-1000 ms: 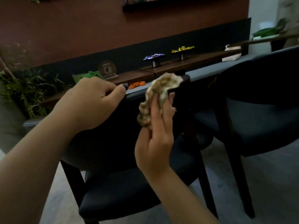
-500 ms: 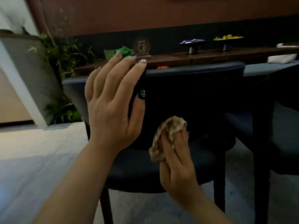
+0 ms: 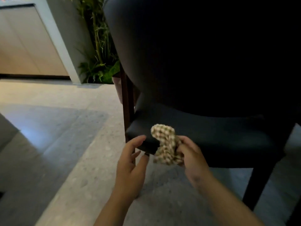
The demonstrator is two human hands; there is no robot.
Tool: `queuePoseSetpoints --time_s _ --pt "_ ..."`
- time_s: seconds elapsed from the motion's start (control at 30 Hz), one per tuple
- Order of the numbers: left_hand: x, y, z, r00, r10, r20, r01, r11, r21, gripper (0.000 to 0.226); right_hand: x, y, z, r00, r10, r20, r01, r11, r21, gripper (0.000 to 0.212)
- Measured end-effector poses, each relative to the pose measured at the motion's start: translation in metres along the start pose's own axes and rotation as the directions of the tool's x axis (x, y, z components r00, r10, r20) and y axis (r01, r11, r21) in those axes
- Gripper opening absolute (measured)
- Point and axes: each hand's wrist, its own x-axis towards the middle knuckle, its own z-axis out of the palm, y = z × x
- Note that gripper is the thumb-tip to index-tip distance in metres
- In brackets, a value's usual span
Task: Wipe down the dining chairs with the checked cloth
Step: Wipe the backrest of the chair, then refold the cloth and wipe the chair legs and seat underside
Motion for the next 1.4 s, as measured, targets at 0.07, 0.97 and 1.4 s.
queuePoseSetpoints --time_s 0.07,0.97,1.4 --pt "0.003 -0.005 -0.003 0.986 -0.049 0.162 0.068 0.992 -0.109 0.051 0.007 0.0 0.007 0.988 0.131 0.083 -0.141 0.981 0.131 0.034" --pt "0.018 -0.024 -0.016 0.835 -0.327 0.443 0.473 0.838 -0.272 0.058 -0.004 0.003 0.005 1.0 0.023 -0.02 -0.029 0.91 -0.413 0.019" --pt "0.019 -0.025 -0.008 0.876 -0.417 0.244 0.443 0.894 -0.062 0.026 -0.005 -0.013 -0.013 0.983 -0.183 0.035 0.173 0.828 -0.534 0.023"
